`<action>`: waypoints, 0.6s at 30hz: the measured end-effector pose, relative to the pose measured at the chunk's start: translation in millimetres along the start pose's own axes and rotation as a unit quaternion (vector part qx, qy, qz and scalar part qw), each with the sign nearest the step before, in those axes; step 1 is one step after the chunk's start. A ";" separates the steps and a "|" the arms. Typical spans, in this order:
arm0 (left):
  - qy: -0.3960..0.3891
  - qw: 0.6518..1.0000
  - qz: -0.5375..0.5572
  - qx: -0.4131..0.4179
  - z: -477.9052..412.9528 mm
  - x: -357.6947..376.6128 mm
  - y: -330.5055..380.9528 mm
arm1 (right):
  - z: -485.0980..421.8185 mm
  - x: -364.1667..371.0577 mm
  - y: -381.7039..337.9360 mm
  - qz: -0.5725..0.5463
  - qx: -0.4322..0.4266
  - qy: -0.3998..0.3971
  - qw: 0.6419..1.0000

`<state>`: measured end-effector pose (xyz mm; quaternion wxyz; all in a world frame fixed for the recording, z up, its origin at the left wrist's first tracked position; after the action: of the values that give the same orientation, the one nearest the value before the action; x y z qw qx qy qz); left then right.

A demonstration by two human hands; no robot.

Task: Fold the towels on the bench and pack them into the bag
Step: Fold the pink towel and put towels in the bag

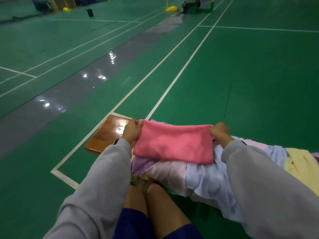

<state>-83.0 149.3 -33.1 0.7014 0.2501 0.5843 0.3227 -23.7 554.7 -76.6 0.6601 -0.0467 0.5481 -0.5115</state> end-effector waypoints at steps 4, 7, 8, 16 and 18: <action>-0.108 0.987 -0.084 -0.081 -4.7 25.2 -31.8 | 11.3 19.2 -14.2 0.104 -0.010 -0.004 0.994; -0.141 0.980 -0.049 -0.133 -6.6 24.6 -56.0 | 21.1 36.6 -42.1 0.159 -0.057 0.008 0.986; -0.153 0.977 -0.019 -0.148 -1.6 24.2 -58.2 | 23.2 44.1 -52.3 0.172 -0.080 0.007 0.982; -0.223 0.942 0.142 -0.209 4.4 30.1 -70.0 | 50.2 134.9 -122.9 0.096 -0.155 -0.147 0.972; -0.221 0.933 0.177 -0.224 6.1 35.6 -71.5 | 65.6 155.5 -134.1 0.083 -0.162 -0.199 0.963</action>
<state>-61.7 128.4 -107.4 0.7820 0.2514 0.2733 0.5006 -76.1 345.7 -72.4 0.7796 -0.2078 0.4833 -0.3399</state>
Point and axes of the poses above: each hand's wrist, its own z-axis away from the middle knuckle, its own x-axis out of the palm, y = z × x, the point moved 7 cm from there along -z, towards the middle knuckle, and after that the axes turned 5 degrees about -y, right-handed, at the moved point
